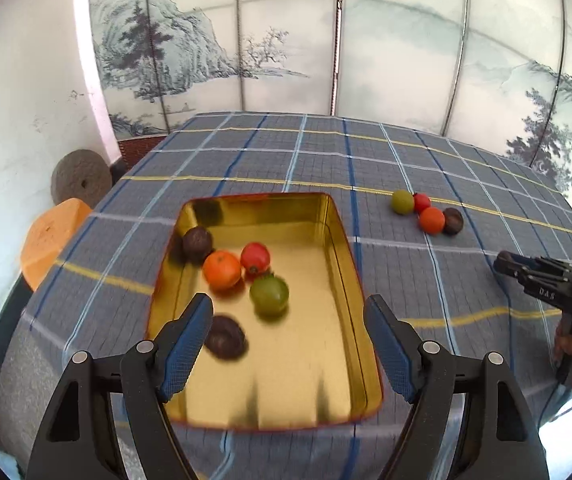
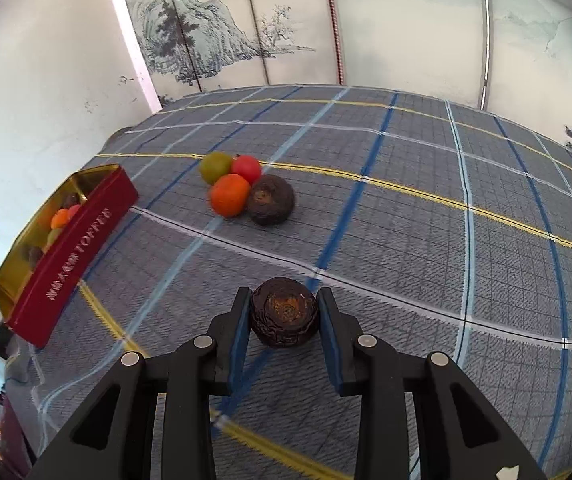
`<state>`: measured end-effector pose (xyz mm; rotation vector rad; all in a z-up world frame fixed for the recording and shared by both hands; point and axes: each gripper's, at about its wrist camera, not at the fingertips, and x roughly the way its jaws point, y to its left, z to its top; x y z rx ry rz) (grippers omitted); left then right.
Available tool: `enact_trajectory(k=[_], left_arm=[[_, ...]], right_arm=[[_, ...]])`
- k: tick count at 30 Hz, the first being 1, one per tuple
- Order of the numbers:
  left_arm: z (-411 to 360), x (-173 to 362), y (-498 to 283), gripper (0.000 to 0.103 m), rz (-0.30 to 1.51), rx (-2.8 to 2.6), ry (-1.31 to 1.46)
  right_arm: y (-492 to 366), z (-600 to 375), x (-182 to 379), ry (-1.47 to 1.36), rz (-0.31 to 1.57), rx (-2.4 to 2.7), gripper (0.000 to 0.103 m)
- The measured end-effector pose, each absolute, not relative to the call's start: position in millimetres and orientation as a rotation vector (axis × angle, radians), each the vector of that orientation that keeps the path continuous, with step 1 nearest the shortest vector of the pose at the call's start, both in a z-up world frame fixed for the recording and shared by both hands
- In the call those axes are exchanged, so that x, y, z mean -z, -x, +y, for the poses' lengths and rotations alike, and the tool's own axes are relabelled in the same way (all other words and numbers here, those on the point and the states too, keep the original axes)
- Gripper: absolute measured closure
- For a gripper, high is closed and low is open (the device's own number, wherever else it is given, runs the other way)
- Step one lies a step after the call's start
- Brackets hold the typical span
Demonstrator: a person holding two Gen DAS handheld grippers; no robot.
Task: Organize fruits
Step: 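Open the left gripper to drop the red tomato into the gold tray, then carry the dark brown fruit into the gold tray and open the right gripper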
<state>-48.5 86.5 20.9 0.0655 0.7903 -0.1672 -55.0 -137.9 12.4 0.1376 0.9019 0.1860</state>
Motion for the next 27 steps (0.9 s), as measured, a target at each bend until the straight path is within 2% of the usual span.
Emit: enact_trajectory(k=[13, 27], left_arm=[[123.2, -27.2, 110.3, 0.025, 0.762, 0.029, -0.083], [132.3, -31.3, 129.3, 0.023, 0.721, 0.016, -0.109]], right_arm=[[62.3, 9.2, -90.7, -0.033, 0.784, -0.572, 0.073], [41.5, 114.5, -57.4, 0.064, 0.914, -0.702, 0.073]])
